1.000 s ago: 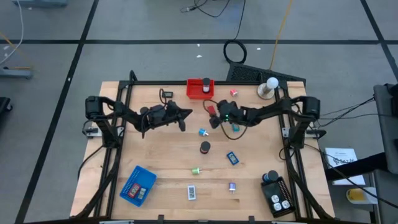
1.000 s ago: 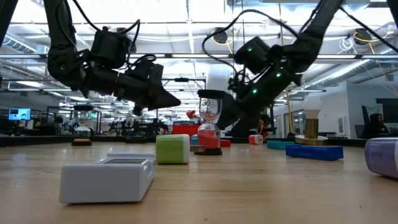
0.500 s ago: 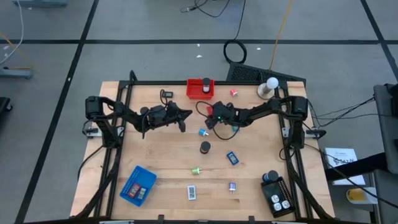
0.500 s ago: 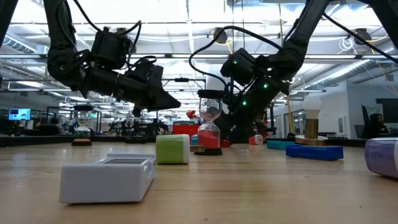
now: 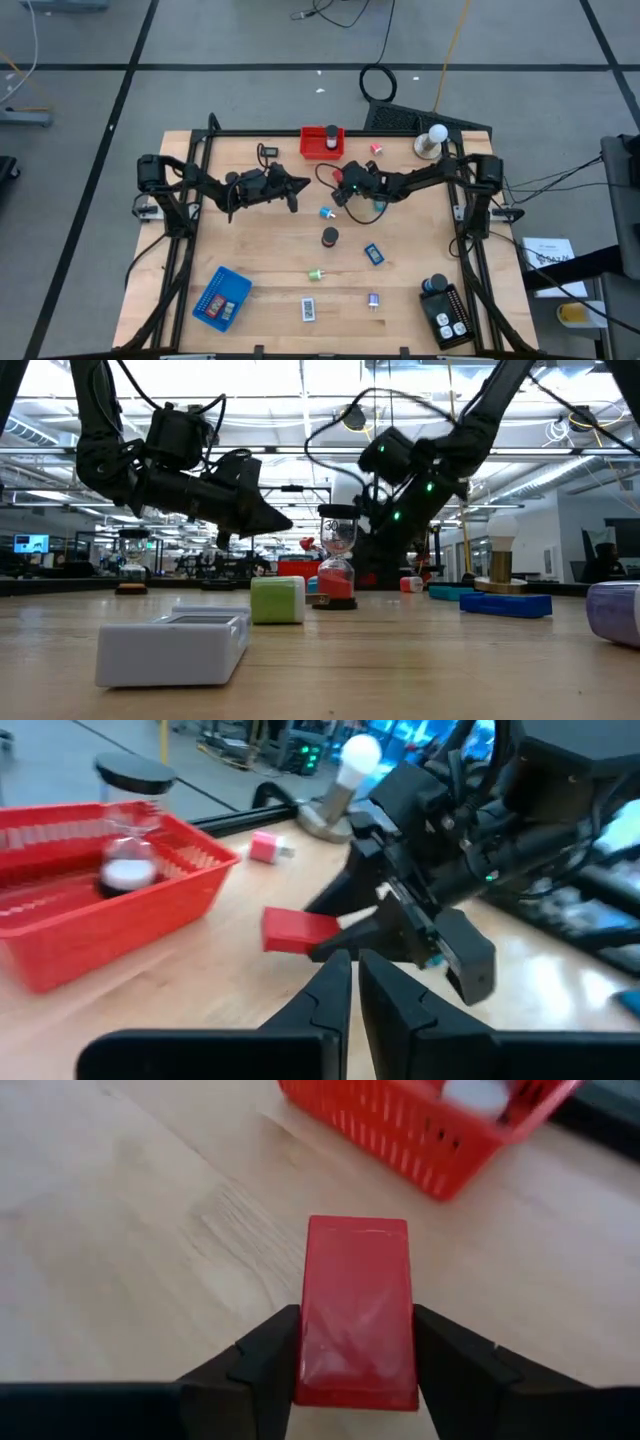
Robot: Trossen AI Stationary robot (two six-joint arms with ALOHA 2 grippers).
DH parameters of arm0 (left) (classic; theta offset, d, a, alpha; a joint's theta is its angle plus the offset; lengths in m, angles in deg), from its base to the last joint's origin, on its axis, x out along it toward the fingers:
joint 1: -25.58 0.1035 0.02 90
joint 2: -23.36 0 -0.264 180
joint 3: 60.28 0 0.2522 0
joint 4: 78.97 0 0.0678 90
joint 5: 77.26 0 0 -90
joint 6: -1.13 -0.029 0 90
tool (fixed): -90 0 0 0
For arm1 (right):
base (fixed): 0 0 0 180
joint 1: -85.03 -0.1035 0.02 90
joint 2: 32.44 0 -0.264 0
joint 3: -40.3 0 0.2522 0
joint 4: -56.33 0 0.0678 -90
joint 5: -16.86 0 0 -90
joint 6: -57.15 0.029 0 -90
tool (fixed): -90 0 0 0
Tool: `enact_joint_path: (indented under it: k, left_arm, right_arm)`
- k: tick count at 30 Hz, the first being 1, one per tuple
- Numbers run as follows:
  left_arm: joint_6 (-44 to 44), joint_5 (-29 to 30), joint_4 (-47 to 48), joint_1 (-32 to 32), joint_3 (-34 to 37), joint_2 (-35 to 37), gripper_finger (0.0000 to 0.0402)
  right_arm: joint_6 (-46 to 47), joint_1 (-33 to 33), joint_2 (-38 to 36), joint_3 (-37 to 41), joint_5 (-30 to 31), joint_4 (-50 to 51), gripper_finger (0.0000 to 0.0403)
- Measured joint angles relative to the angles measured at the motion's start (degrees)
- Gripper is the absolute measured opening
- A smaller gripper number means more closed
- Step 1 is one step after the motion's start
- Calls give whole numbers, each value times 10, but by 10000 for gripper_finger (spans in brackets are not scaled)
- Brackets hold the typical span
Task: Pick & Place Office items
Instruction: Put the red digital timer into the blue bin
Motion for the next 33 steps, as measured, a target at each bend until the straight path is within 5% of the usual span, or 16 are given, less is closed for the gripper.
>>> enact_joint_path:
  k: [4,12,17,23,33]
  left_arm:
    - [42,-41,-28,13,3,21,29]
    - [85,-153,-181,25,3,32,84]
    - [97,-159,-146,22,0,31,159]
    - [60,-91,-92,8,0,31,222]
    - [48,-71,-58,9,0,31,213]
  right_arm:
    - [-19,-3,-59,39,-20,-37,176]
    - [-9,6,-162,202,-163,-372,124]
    - [44,10,-200,215,-98,-244,121]
    - [115,10,-171,131,-71,-44,182]
    - [155,-10,-45,25,-72,46,283]
